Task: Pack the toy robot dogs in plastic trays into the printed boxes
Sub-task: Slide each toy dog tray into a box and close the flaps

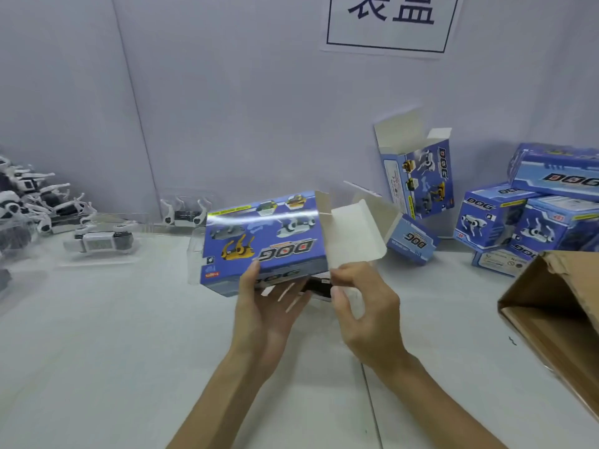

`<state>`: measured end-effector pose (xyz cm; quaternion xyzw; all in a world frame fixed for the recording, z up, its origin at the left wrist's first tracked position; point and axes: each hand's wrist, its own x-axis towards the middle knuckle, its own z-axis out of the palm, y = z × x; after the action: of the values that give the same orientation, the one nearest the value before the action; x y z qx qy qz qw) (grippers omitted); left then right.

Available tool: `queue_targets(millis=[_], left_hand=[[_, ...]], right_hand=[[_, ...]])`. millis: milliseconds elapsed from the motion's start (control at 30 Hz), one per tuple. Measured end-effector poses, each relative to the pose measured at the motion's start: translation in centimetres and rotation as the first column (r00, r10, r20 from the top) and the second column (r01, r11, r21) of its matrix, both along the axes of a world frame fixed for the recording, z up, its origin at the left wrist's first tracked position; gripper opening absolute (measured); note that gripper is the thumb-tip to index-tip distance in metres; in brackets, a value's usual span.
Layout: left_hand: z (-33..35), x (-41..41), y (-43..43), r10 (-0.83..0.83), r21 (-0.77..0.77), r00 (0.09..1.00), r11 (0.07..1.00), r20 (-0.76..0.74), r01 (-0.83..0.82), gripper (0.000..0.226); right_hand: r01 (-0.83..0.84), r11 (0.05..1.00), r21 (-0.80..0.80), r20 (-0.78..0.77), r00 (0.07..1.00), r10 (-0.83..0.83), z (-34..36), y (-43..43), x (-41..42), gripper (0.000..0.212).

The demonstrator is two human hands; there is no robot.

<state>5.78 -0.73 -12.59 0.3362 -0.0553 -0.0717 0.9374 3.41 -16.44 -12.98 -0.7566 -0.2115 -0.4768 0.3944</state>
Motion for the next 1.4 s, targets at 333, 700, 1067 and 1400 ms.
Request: queue_targets(millis=[333,700,1067,1400], left_hand=[[0.4,0.2,1.4,0.173,0.268,0.984,0.947,0.043,-0.178,0.048],[0.6,0.5,1.8,0.091,0.443,0.990,0.887,0.110,-0.131,0.056],[0.8,0.6,2.2,-0.064,0.452,0.997,0.891,0.041,0.039,0.050],[0.5,0.5,1.4,0.058,0.257,0.997,0.964,0.056,-0.070,0.046]], right_hand=[[-0.024,0.912,0.410,-0.083,0.995,0.064,1.8,-1.0,0.3,0.041],[-0.103,0.910,0.403,-0.387,0.882,0.271,3.4,-5.2,0.9,0.022],[-0.233,0.755,0.613,-0.482,0.647,0.591,3.2,-7.2,0.5,0.018],[-0.226,0.729,0.646,-0.568,0.497,0.656,3.3,-6.7,-0.7,0.022]])
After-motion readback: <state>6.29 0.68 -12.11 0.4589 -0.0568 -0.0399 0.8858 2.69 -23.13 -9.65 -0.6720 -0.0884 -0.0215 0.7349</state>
